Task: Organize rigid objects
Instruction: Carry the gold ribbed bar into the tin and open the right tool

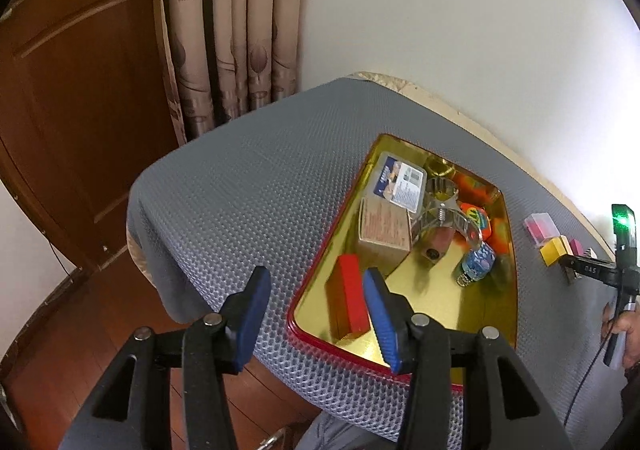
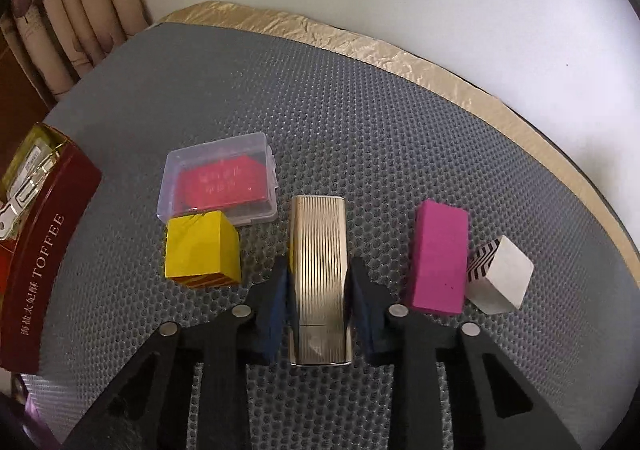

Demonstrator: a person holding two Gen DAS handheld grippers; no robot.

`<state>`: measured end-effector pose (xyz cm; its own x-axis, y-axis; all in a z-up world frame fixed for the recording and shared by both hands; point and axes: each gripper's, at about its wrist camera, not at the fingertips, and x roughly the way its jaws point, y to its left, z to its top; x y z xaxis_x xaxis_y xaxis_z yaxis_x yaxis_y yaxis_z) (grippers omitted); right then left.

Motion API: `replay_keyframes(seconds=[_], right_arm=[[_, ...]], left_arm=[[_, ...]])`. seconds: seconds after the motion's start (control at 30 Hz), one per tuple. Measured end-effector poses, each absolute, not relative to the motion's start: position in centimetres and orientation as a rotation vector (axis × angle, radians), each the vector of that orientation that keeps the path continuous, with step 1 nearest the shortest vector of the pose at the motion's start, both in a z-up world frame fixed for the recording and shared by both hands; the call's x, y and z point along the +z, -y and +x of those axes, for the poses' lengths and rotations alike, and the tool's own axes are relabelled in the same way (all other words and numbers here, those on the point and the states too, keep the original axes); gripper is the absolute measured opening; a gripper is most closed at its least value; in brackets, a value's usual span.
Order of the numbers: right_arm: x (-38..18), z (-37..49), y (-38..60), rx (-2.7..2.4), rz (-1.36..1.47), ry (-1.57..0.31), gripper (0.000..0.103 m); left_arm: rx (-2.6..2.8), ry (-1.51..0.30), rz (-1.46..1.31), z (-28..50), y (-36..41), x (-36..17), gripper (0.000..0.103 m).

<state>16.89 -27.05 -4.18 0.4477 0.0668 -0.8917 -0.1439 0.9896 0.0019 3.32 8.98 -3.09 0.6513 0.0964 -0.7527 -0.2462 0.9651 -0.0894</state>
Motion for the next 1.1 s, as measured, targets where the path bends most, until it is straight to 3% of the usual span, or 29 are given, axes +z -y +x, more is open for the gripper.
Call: replay_keyframes(seconds=[0.3, 0.57, 0.8, 1.1], right_arm=[[0.1, 10.4, 29.2, 0.174, 0.225, -1.007, 0.027], [5.2, 6.2, 17.6, 0.497, 0.288, -0.995, 0.027], [2.7, 6.3, 6.4, 0.625, 0.258, -1.099, 0.027], [-1.1, 8.4, 3.0, 0.544, 0.23, -1.171, 0.027]], left_arm=[[0.235, -0.813, -0.234, 2.7, -10.5, -2.1, 0.049], [0.277, -0.754, -0.256, 1.8, -12.0, -0.9, 0.049], [0.296, -0.738, -0.275, 1.5, -13.2, -0.6, 0.049], [0.273, -0.764, -0.284, 2.1, -13.4, -1.2, 0.049]])
